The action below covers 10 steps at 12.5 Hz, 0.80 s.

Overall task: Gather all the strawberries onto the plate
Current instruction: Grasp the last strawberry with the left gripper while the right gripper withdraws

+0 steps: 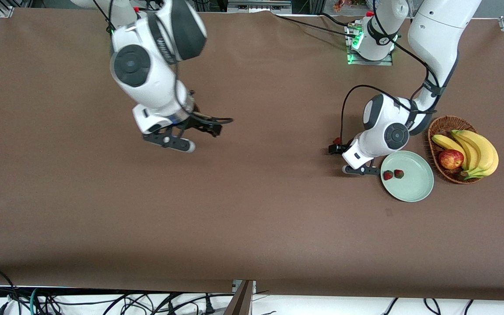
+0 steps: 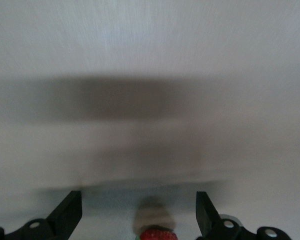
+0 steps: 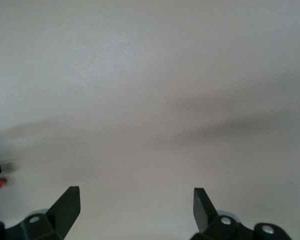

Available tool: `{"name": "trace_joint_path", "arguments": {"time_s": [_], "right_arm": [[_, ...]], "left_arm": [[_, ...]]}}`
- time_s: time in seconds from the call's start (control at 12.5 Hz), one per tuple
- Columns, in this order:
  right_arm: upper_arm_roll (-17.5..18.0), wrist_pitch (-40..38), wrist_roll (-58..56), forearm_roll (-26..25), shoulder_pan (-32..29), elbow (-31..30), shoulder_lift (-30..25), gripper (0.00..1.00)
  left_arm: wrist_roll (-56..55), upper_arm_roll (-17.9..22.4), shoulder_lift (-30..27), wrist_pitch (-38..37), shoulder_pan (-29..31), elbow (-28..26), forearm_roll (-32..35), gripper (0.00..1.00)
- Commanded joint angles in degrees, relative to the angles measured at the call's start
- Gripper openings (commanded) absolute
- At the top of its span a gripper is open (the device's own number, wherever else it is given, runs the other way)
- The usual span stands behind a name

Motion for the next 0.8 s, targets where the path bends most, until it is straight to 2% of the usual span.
{"name": "trace_joint_path", "arguments": {"time_s": [0.0,0.08,0.16,0.56,0.72], "right_arm": [[-2.2,-4.6,-5.5,-3.5,1.2,-1.6,-6.0,1.0],[-1.2,-6.0,-6.6,-7.2,-0.2,-2.0,-8.6,1.0],[2.6,-8.0,-7.4,-9.2,-4.4,-2.0,-10.4,1.0],[25.8,-12.1,-13.4,-18.3,-29.6,-4.6,-21.0,1.0],[27.9,-12.1,-18.6,-19.1,-34.9,-8.0,-24.2,1.0]], "left_arm": [[-2.1,-1.7,-2.1,1.9,0.2,-4.0,-0.9,1.0],[-4.1,-2.7,-2.2,1.9,0.2,-4.3,-0.7,1.0],[-6.1,-3.8,-2.5,1.8,0.2,-4.8,-0.4,1.0],[-6.9,-4.3,-5.3,0.2,0.4,-6.8,3.2,1.0],[-7.0,-4.3,-6.0,0.2,0.4,-7.5,4.0,1.0]]}}
